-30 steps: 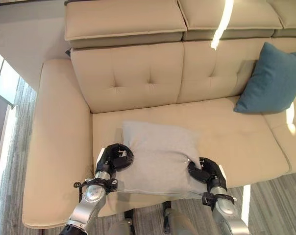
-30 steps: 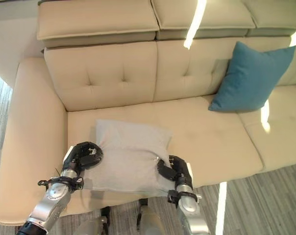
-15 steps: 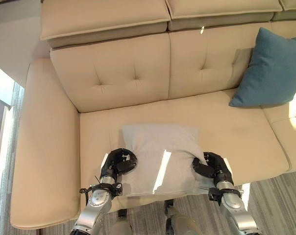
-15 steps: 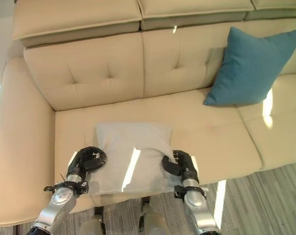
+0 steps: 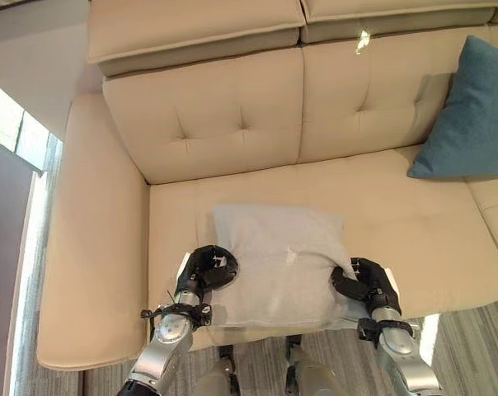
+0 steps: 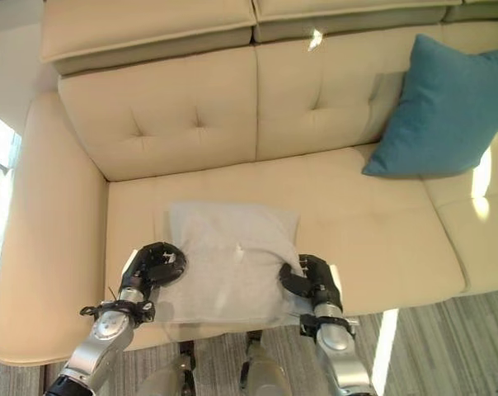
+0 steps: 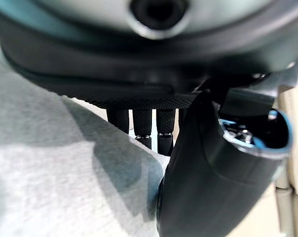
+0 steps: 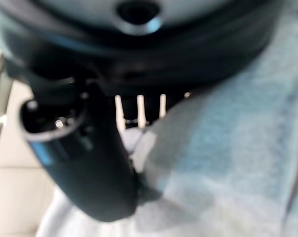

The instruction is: Pick up all the scattered cushions and arrange them neatly on the sofa.

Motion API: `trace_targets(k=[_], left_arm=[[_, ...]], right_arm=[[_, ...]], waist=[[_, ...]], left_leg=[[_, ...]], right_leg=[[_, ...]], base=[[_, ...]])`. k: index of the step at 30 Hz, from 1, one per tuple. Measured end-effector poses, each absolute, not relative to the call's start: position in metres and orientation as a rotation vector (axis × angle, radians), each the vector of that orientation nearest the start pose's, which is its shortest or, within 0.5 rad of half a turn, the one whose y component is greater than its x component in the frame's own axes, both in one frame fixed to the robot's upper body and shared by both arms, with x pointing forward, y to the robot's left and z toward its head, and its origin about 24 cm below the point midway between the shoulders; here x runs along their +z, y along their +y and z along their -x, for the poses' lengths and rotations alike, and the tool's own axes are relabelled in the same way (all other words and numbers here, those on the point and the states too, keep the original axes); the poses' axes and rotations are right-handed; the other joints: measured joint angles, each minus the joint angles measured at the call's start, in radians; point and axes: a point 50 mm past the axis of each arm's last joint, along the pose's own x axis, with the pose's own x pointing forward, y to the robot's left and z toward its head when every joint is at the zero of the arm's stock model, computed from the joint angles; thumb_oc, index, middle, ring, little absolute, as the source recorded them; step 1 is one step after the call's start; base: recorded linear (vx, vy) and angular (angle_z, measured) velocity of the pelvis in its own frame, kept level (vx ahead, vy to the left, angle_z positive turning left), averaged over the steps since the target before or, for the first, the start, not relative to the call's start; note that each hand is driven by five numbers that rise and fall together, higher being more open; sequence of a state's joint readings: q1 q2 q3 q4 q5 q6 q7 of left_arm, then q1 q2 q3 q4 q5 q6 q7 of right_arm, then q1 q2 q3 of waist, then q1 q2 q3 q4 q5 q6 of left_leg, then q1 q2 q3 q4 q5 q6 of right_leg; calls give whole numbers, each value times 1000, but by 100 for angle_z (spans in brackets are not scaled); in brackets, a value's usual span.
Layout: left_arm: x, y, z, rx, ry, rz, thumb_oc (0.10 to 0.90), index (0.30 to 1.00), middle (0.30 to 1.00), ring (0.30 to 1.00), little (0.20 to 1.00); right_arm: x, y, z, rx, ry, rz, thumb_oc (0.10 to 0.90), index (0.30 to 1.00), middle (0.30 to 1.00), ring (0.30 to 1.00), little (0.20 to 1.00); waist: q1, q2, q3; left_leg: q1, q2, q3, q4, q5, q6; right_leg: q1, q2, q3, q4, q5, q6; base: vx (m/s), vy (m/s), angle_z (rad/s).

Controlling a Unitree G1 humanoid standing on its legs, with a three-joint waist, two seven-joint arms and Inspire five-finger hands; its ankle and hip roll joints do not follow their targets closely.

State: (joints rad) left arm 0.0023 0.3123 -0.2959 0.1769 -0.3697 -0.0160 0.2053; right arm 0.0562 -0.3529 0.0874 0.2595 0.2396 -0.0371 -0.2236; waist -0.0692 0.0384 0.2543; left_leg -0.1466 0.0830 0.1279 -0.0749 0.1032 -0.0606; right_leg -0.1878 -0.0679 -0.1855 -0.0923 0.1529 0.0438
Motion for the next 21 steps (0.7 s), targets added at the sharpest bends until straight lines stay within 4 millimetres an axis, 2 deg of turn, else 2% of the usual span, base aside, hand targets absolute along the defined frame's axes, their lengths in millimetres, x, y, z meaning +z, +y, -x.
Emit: trace_targets(k=[5, 8, 11, 17, 19, 21], left_arm=[[-4, 173, -241, 11, 240, -15, 400, 300, 300, 300, 300], [0, 177, -245, 18, 224, -35, 400, 300, 300, 300, 300], [13, 175, -258, 22, 166, -63, 400, 300, 300, 300, 300], [70, 166, -302, 96, -53, -95, 400, 300, 300, 300, 300], [97, 162, -317, 117, -154, -87, 400, 300, 300, 300, 300], [112, 159, -328, 135, -195, -98, 400, 300, 300, 300, 300]], right_arm=[[-12, -221, -234, -192, 258, 167, 400, 300, 300, 300, 300], [-5, -217, -242, -187, 224, 179, 400, 300, 300, 300, 300], [9, -214, -257, -201, 161, 204, 400, 300, 300, 300, 300], [67, -203, -303, -265, -72, 276, 400, 300, 300, 300, 300], [97, -202, -318, -297, -178, 300, 400, 300, 300, 300, 300], [113, -201, -327, -318, -229, 315, 400, 300, 300, 300, 300]], waist=[[5, -45, -2], [14, -55, -4], [32, -56, -4], [46, -52, -2], [56, -41, 5], [57, -27, 12]], left_leg=[[-2, -7, -1, -8, -1, 2], [-23, -7, -3, -7, -1, 2], [-77, -8, -8, 0, 6, 4], [-216, -9, -35, -6, 54, -1], [-257, -8, -41, -13, 71, -3], [-269, -9, -52, -13, 76, -4]], right_leg=[[-5, -7, -1, 0, -2, 2], [-26, -7, -2, 0, -2, 3], [-73, -6, -3, 0, 4, 4], [-201, -7, -32, 0, 27, -1], [-243, -6, -34, 0, 46, -13], [-251, -6, -42, 0, 48, -16]], base=[[0, 0, 1], [-36, -11, 0], [-80, -9, 3], [-40, 9, 11], [-28, 0, 8], [-9, 2, 11]])
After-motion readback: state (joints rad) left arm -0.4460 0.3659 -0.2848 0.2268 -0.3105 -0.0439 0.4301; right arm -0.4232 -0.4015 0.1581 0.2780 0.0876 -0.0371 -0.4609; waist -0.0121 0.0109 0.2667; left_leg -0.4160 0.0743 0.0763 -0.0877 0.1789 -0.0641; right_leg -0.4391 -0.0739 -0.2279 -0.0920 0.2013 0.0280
